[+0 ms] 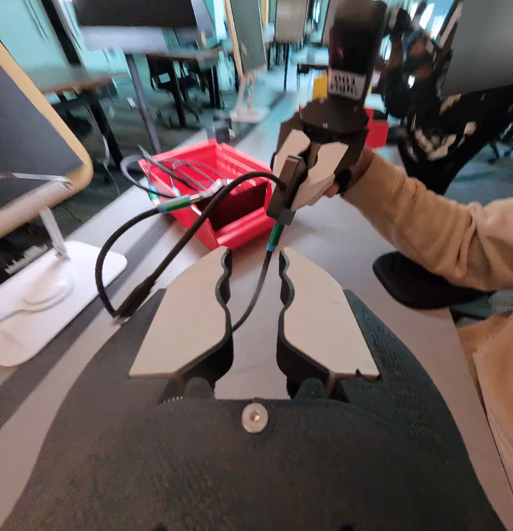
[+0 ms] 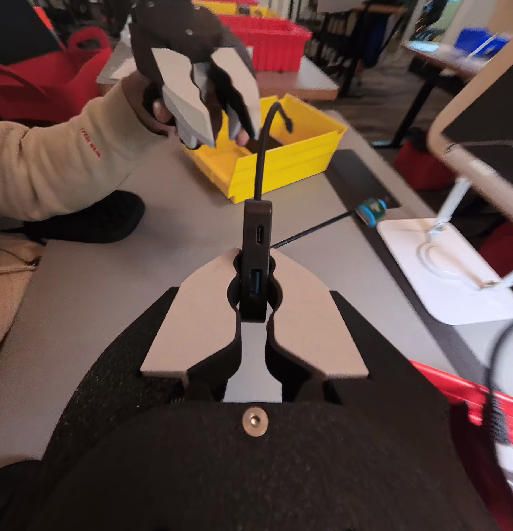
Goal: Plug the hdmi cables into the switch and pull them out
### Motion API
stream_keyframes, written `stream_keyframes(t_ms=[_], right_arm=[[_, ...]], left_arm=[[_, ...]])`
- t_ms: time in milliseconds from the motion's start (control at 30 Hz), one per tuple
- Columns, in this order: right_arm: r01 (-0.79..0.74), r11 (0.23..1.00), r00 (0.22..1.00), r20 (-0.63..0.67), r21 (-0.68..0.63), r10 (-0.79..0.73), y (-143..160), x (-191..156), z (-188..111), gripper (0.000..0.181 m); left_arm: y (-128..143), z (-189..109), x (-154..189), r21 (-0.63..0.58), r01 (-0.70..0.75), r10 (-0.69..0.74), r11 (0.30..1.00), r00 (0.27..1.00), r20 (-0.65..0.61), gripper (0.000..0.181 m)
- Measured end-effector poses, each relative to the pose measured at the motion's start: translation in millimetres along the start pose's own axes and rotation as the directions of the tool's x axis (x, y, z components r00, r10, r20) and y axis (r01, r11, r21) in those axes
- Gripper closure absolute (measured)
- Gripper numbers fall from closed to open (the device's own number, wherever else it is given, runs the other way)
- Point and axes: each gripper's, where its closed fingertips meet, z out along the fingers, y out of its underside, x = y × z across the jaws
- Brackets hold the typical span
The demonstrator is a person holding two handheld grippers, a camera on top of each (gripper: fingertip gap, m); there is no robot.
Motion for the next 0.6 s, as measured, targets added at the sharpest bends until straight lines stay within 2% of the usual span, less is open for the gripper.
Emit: stream_keyframes(t_ms=[100, 167, 233, 333, 467, 600], right_arm=[[0.087, 0.996, 0.977, -0.196, 0.002, -0.085, -22, 20, -37, 0.168], [0.124, 0.991, 0.936, -0.325, -0.048, -0.133, -34, 37, -65, 0.168], [0.126, 0.98, 0.865, -0.466, -0.156, -0.185, -41, 62, -95, 0.168], [0.03, 0.924, 0.732, -0.621, -0.381, -0.28, -32, 101, -134, 0.168], [-0.188, 0.758, 0.629, -0.67, -0.624, -0.395, 17, 147, -155, 0.168], [-0.338, 0.571, 0.665, -0.619, -0.748, -0.418, 92, 180, -138, 0.167]], left_arm=[[-28, -28, -7, 0.136, -0.005, -0.003, 0.991, 0.998, 0.059, 0.15], [-36, -41, -13, 0.192, -0.013, -0.005, 0.981, 0.996, 0.092, 0.151], [-40, -47, -18, 0.217, -0.009, -0.016, 0.976, 0.993, 0.113, 0.151], [-40, -47, -19, 0.215, -0.007, -0.019, 0.977, 0.993, 0.12, 0.151], [-38, -42, -16, 0.178, -0.03, 0.004, 0.984, 0.989, 0.145, 0.151], [-36, -43, -17, 0.154, -0.044, 0.016, 0.987, 0.985, 0.174, 0.151]])
